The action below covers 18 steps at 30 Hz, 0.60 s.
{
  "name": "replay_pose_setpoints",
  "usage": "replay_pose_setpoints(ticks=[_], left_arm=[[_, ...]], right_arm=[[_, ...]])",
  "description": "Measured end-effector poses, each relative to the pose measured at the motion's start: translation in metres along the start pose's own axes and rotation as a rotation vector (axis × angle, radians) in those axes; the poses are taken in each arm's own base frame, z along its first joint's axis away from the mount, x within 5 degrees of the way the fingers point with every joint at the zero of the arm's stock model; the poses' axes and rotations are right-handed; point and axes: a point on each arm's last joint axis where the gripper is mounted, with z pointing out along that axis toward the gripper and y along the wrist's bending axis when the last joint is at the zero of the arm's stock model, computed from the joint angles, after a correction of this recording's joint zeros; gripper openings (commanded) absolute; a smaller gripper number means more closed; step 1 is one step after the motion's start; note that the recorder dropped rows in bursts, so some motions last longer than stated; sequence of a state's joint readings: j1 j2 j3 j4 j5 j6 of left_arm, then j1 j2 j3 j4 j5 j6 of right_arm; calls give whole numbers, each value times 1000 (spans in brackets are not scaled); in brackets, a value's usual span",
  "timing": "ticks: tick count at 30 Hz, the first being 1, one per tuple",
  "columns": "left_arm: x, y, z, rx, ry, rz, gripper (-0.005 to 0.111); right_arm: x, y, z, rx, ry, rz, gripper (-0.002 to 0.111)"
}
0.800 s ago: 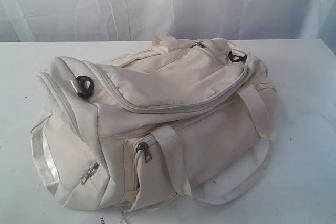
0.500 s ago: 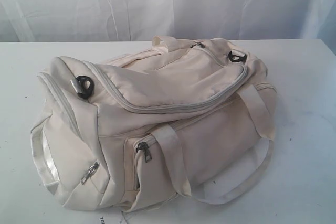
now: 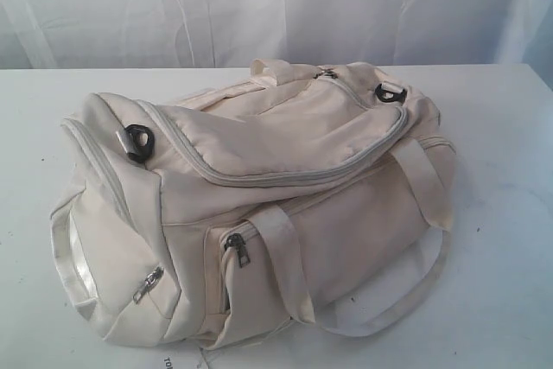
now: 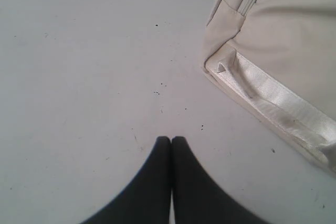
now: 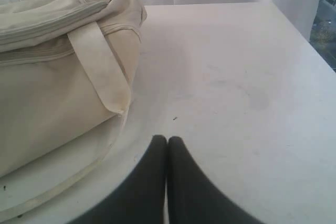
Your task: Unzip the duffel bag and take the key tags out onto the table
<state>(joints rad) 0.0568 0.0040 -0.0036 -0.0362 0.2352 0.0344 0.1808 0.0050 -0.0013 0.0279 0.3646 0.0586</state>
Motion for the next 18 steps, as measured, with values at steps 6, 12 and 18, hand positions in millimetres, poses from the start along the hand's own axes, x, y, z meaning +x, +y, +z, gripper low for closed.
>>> replay_pose_setpoints(ticks=[6,12,18], left_arm=[[0,0,0,0,0,0,0],[0,0,0,0,0,0,0],[0,0,0,0,0,0,0]], right_arm=[[0,0,0,0,0,0,0],[-1,0,0,-1,-15,0,0],[-7,0,0,-5,-78,0,0]])
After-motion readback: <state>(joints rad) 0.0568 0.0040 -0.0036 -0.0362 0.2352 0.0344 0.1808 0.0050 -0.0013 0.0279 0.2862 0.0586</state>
